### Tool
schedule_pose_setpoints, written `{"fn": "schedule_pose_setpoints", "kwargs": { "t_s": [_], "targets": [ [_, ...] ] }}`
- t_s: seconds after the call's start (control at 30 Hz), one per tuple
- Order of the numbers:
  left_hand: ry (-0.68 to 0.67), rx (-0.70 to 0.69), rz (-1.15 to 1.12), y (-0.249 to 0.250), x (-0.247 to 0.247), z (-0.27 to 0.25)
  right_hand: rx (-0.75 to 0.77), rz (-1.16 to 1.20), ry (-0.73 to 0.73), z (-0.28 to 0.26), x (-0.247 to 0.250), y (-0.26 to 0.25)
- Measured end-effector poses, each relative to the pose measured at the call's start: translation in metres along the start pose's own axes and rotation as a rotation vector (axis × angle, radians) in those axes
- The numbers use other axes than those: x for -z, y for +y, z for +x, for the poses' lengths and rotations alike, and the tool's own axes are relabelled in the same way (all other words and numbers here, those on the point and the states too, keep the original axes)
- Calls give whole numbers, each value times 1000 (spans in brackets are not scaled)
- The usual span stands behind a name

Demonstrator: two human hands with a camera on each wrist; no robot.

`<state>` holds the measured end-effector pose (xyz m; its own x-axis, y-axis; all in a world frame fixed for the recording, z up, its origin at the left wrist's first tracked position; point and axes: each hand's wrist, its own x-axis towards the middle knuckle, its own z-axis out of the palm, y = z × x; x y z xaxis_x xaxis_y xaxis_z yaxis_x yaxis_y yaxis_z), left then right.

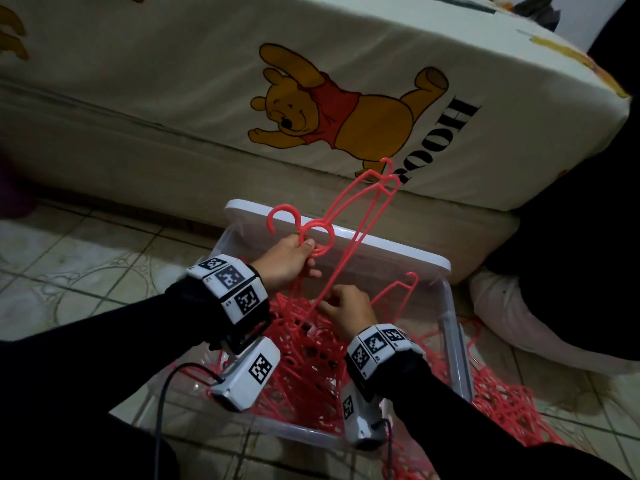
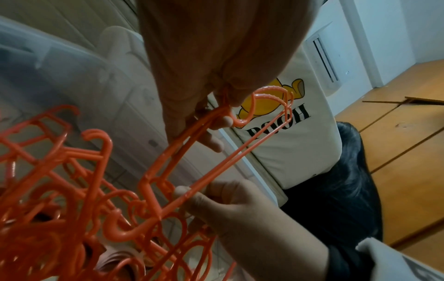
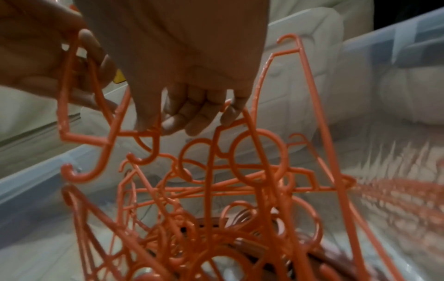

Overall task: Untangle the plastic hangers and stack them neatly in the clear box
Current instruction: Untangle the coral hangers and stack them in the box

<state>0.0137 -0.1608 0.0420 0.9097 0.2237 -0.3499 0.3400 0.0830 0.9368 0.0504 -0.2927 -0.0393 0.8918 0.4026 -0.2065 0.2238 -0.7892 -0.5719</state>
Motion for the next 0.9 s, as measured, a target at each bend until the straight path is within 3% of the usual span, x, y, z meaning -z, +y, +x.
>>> {"fn": "schedule_pose_setpoints", "kwargs": {
  "t_s": [0.2,0.43,0.73,0.9],
  "targets": [
    [26,-11,-52,-1,1,0,-30,-92,55,-7,6,-1],
    [32,-20,-48,-5,-3,-1,-62,54,5,-4,3,0],
    [-1,38,-62,-4,-3,-3,-17,-40,-27,-5,6,10],
    [-1,-129,266,5,5,1,7,-170,-193,-7,29,-8]
  ]
}}
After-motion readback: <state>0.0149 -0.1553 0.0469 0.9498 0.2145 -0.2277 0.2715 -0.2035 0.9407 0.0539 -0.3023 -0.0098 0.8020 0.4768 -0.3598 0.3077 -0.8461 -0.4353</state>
